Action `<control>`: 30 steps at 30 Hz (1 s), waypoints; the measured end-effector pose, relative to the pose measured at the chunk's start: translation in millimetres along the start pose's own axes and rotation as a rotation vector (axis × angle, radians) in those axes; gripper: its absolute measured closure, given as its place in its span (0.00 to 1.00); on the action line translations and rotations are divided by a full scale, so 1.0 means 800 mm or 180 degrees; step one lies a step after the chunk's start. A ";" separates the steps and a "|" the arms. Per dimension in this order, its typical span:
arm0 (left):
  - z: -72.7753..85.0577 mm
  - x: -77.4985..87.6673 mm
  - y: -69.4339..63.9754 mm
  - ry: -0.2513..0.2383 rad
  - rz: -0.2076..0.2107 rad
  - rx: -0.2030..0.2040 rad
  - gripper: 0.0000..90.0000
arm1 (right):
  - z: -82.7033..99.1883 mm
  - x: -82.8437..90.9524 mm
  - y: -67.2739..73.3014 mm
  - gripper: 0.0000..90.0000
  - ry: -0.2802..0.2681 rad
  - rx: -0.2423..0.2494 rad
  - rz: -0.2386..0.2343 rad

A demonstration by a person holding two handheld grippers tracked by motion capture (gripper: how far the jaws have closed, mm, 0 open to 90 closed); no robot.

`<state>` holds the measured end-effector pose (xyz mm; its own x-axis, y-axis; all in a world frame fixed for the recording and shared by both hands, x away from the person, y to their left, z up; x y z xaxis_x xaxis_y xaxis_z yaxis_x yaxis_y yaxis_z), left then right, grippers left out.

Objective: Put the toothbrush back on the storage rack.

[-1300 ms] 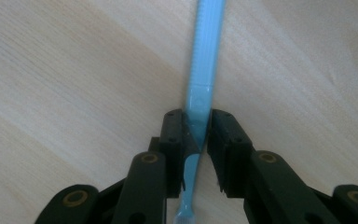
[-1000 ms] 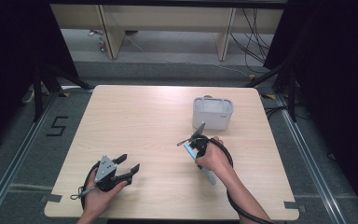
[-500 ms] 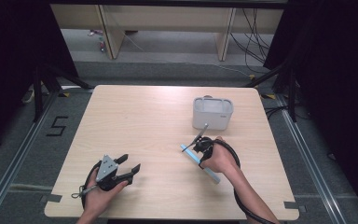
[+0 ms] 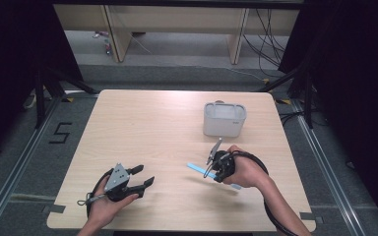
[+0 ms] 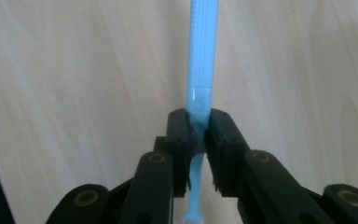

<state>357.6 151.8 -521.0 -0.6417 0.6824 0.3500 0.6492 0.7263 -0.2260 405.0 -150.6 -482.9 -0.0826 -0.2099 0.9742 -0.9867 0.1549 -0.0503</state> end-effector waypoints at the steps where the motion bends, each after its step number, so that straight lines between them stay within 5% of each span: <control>1: -0.002 -0.001 -0.004 0.0038 0.0064 -0.0018 0.44 | 0.002 0.001 0.000 0.88 0.0063 0.0100 0.0024; 5: -0.009 -0.005 -0.019 0.0251 0.0328 -0.0174 0.44 | 0.007 0.002 0.010 0.88 0.0162 0.0338 -0.0065; 8: -0.013 -0.010 -0.031 0.0533 0.0536 -0.0405 0.46 | 0.009 0.002 0.018 0.88 0.0189 0.0545 -0.0194; 12: -0.020 -0.017 -0.043 0.0734 0.0713 -0.0622 0.47 | 0.009 -0.001 0.024 0.88 0.0177 0.0953 -0.0315; 23: -0.031 -0.034 -0.076 0.1173 0.1027 -0.0849 0.52 | -0.007 0.004 0.048 0.88 0.0267 0.1147 -0.0368; 30: -0.033 -0.048 -0.093 0.1564 0.1075 -0.1108 0.53 | -0.010 -0.002 0.049 0.88 0.0380 0.1268 -0.0416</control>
<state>344.5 69.5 -493.7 -0.1749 0.6906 0.7017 0.9270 0.3556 -0.1190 367.4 -136.7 -484.5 0.0404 -0.0861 0.9955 -0.9667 -0.2552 0.0171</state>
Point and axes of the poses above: each handheld gripper's, and its own axes: x roughly backward along the jaws, z roughly out of its underside, y roughly to its left, the point moved 4 cm from there along -x, roughly forward along the jaws, and after that the axes turned 13 degrees about x, right-handed, at the moved point
